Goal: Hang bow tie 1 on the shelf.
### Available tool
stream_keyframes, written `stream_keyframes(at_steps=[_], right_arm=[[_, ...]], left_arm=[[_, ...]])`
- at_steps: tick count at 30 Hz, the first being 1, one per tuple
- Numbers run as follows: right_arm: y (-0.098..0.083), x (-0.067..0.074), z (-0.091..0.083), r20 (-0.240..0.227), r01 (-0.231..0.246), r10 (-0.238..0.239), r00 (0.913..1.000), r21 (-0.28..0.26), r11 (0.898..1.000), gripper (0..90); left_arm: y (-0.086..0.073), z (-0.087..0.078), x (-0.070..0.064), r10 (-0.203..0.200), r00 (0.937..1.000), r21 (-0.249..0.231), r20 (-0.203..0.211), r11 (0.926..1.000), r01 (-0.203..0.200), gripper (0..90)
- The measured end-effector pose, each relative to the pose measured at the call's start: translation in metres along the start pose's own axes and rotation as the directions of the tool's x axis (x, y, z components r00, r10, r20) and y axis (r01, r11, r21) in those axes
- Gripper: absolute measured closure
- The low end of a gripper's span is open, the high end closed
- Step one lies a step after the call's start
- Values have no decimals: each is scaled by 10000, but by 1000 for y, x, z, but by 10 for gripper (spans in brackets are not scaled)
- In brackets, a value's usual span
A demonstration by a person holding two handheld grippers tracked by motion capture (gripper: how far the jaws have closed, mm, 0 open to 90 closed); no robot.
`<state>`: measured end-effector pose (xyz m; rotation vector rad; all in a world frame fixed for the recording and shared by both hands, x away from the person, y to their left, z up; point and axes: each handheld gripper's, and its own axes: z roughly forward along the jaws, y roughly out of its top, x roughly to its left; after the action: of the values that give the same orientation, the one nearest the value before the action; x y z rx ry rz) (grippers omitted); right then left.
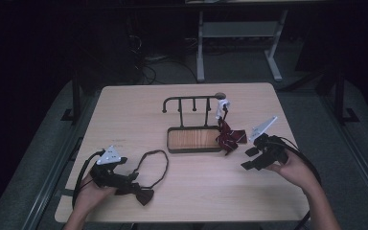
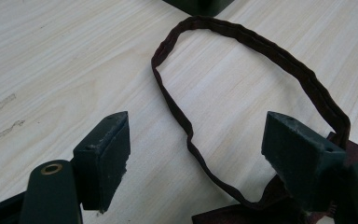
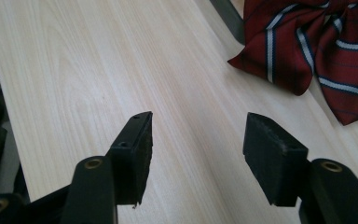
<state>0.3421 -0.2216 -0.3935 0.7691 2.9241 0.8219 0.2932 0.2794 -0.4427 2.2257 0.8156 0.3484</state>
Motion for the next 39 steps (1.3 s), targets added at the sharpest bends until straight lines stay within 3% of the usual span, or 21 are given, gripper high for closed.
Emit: stream_keyframes(at_steps=[7,12,21,35,39], right_arm=[[-3,7,4,-4,270,-270,9996,-127,9996,403],[-11,11,10,-15,95,-95,10000,-107,9999,394],[-23,19,17,46,209,-207,9998,-401,9990,394],[-32,28,22,-39,-138,136,9999,-594,9981,380],[-35,30,21,-44,-177,174,9998,-603,9980,376]], left_arm=[[0,1,0,39,10000,54,-11,10000,-39,240],[1,1,1,103,9999,86,-40,9999,-103,239],[3,4,0,173,9998,213,-55,9996,-172,239],[10,3,-1,324,9994,114,-131,9994,-322,240],[16,5,-3,600,9982,340,-75,9976,-597,267]])
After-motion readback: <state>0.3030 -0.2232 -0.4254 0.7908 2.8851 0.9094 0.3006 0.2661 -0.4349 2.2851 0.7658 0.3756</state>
